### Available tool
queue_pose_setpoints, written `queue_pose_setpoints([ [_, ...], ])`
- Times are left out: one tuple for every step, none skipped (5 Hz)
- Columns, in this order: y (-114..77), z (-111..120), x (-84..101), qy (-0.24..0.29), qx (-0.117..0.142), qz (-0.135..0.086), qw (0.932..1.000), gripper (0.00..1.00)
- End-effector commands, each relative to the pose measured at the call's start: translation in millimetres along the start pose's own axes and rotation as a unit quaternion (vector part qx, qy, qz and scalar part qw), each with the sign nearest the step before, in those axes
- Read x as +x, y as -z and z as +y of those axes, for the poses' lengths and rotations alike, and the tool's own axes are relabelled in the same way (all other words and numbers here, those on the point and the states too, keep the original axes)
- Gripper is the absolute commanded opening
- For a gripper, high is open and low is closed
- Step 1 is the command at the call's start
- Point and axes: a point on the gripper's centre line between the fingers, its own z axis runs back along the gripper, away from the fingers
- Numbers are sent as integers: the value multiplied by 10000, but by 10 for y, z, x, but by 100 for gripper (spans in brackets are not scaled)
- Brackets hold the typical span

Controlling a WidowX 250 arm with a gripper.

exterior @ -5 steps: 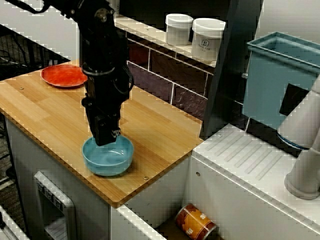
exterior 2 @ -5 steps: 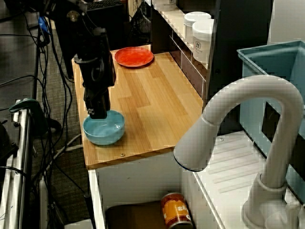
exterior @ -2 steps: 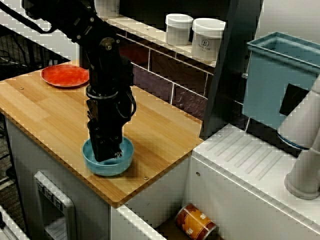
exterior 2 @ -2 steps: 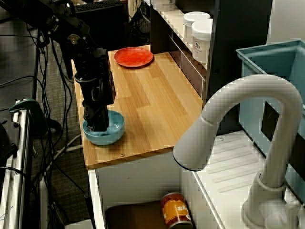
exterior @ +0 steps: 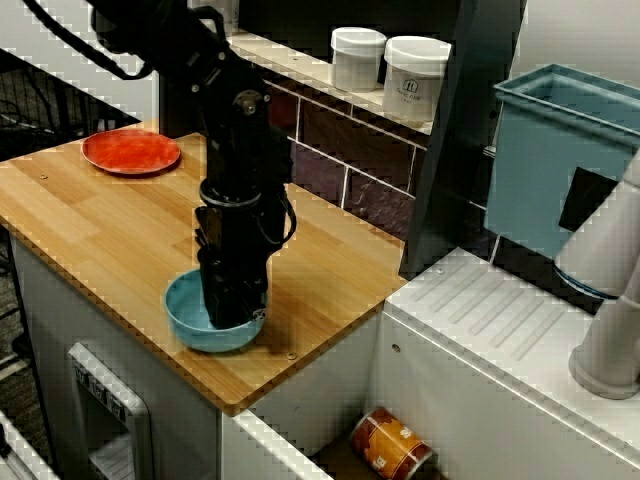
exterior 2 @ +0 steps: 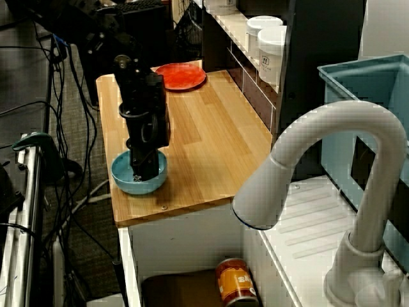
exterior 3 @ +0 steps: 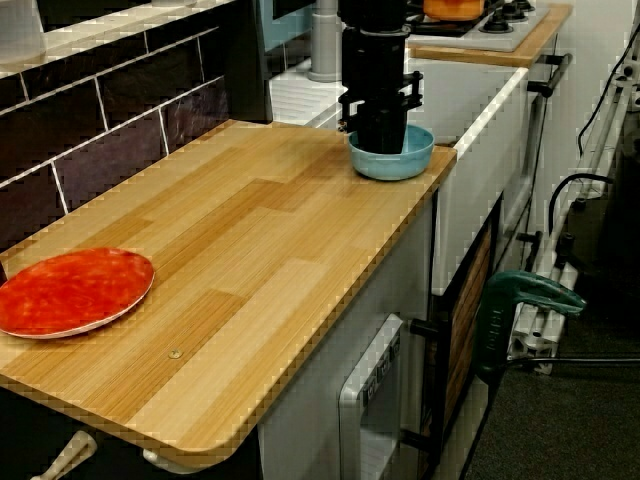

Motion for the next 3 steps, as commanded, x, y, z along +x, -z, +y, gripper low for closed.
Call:
queue_pose_setpoints([
  [-74, 114, 373, -239, -61, -116, 9996, 0],
  [-80, 176, 537, -358, -93, -143, 9992, 0],
  [-90, 258, 685, -448, -152, -114, 9988, 0],
])
